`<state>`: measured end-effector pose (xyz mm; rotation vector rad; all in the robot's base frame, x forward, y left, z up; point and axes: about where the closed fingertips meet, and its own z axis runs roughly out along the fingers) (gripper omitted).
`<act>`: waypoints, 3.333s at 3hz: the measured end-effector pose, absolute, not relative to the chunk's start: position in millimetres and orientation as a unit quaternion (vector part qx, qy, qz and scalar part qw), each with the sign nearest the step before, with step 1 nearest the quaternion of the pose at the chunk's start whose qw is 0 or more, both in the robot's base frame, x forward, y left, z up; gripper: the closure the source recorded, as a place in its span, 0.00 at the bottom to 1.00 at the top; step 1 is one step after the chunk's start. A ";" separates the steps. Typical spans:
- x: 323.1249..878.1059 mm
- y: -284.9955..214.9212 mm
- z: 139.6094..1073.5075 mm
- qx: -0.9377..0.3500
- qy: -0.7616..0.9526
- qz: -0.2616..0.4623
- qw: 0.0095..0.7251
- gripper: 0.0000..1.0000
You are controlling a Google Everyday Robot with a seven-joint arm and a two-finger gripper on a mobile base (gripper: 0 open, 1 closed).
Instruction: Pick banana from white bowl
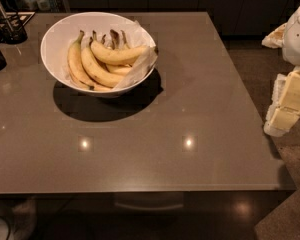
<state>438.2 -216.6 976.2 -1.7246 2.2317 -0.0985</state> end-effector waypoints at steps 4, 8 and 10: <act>488.8 -156.7 987.6 -0.603 0.782 -0.110 0.116 0.00; 571.7 -65.6 991.4 -0.602 0.779 -0.112 0.138 0.00; 586.9 -40.8 991.1 -0.609 0.770 -0.105 0.160 0.00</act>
Offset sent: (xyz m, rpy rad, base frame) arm 0.0292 0.0378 0.0074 -0.1556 -0.0785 -0.0903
